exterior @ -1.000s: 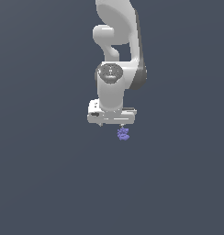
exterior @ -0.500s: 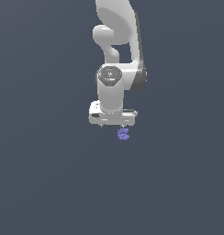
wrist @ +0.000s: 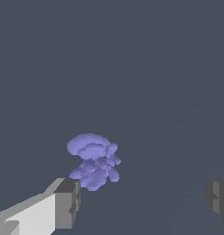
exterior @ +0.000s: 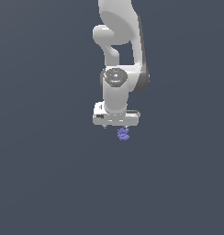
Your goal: Pick up the object and move it to a goal position.
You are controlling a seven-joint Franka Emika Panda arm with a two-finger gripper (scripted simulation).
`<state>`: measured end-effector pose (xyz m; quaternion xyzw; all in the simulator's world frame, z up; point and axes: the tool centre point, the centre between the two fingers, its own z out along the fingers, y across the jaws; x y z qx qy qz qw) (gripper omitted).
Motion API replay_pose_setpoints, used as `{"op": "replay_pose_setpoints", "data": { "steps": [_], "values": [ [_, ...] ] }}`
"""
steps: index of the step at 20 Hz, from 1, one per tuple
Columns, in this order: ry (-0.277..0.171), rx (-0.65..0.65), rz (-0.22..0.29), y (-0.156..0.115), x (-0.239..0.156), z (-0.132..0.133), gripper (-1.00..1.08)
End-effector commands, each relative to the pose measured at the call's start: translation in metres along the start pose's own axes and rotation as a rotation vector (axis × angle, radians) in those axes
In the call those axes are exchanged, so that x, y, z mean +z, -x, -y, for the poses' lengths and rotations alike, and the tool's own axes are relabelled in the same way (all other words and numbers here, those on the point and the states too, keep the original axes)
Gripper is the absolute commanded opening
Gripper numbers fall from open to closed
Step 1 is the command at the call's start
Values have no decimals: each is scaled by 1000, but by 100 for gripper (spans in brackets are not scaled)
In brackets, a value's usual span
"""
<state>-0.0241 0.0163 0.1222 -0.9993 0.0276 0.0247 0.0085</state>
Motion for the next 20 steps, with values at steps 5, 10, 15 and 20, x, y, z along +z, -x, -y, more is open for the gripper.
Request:
{"op": "replay_pose_setpoints", "data": {
  "steps": [5, 10, 15, 20],
  "values": [
    [12, -24, -30, 7, 20, 28, 100],
    [16, -36, -46, 11, 29, 42, 100],
    [16, -40, -47, 12, 31, 45, 100],
    [16, -40, -48, 12, 39, 45, 100]
  ]
}}
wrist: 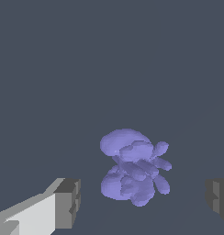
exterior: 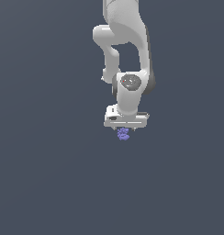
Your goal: Pick up the object and move it to a goal position.
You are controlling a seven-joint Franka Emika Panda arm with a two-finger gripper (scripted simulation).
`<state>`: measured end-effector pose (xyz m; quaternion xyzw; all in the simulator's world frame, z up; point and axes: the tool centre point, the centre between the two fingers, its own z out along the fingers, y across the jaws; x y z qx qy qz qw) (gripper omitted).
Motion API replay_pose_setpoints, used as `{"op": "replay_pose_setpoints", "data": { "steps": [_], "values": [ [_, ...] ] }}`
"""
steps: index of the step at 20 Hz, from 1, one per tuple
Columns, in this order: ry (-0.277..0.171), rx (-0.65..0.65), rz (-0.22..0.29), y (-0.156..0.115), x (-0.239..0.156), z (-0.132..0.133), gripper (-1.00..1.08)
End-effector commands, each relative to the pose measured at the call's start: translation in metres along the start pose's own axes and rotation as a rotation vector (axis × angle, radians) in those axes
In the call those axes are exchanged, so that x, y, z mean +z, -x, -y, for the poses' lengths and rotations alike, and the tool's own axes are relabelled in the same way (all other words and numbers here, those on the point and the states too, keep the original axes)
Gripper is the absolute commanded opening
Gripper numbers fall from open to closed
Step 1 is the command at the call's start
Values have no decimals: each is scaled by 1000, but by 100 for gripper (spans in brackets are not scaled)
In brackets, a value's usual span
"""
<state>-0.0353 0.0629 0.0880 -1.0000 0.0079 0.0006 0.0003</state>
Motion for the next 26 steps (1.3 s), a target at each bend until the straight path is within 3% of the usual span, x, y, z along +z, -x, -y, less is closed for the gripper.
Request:
{"op": "replay_pose_setpoints", "data": {
  "steps": [1, 13, 14, 26],
  "values": [
    [0, 0, 1, 1, 8, 0, 100],
    [1, 0, -1, 1, 46, 1, 100],
    [1, 0, -1, 1, 46, 1, -100],
    [0, -1, -4, 0, 44, 0, -100]
  ]
}}
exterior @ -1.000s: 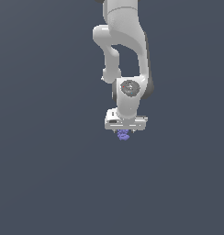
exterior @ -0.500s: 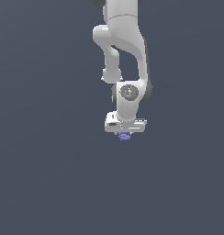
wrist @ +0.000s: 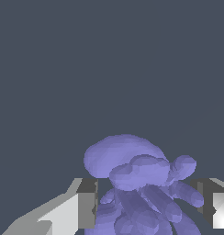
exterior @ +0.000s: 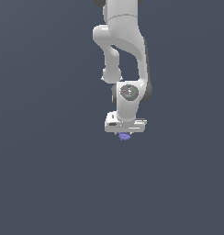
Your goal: Pick up the object and move it to a goal position.
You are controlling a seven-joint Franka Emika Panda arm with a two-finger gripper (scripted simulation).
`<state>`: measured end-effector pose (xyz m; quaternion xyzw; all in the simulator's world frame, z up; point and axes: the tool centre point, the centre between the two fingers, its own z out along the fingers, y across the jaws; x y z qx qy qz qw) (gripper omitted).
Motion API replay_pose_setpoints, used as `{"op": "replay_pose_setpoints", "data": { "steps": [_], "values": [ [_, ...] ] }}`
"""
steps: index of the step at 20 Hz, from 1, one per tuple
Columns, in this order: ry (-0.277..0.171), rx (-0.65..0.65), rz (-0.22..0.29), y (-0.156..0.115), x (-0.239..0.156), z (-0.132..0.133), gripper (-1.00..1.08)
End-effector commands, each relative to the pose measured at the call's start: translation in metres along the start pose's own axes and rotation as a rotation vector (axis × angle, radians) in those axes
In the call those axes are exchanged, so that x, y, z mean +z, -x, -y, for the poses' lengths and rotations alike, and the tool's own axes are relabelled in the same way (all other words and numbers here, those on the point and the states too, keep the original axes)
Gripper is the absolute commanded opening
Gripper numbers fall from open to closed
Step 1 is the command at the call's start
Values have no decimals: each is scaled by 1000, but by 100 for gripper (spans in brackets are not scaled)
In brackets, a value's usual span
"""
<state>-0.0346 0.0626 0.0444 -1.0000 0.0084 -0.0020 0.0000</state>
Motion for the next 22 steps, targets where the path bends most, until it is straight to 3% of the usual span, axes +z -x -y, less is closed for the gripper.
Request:
{"op": "replay_pose_setpoints", "data": {
  "steps": [1, 10, 22],
  "values": [
    [0, -2, 2, 2, 0, 0, -100],
    [0, -2, 2, 20, -18, -28, -100],
    [-1, -1, 3, 69, -69, -109, -100]
  ]
}}
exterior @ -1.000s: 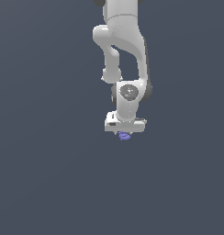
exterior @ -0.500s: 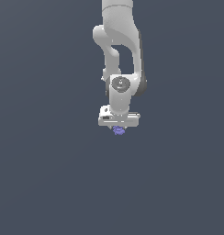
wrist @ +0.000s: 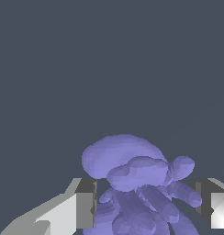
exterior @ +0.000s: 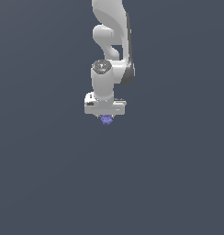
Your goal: Pick up the object and move it to a goal position.
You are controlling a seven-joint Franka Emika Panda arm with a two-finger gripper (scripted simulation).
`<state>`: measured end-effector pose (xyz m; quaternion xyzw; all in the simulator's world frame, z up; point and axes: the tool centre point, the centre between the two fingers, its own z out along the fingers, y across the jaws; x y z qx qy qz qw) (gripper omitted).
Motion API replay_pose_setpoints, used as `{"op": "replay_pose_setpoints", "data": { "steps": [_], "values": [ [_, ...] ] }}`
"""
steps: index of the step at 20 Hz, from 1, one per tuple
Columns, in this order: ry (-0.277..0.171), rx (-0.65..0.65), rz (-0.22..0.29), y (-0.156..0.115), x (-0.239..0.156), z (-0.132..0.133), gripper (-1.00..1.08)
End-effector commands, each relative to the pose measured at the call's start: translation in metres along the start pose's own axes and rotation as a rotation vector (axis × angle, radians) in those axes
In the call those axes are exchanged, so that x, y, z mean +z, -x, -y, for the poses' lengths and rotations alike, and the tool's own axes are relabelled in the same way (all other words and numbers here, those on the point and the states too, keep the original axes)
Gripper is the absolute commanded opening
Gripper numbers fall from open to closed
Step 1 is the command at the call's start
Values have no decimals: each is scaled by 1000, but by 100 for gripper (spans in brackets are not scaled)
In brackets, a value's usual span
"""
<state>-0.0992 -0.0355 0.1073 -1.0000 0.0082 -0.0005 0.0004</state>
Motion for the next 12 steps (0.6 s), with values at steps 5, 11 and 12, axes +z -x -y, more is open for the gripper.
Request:
{"op": "replay_pose_setpoints", "data": {
  "steps": [5, 11, 12],
  "values": [
    [0, -1, 0, 19, -22, -33, -100],
    [0, -1, 1, 25, -30, -46, -100],
    [0, -1, 1, 25, -30, -46, -100]
  ]
}}
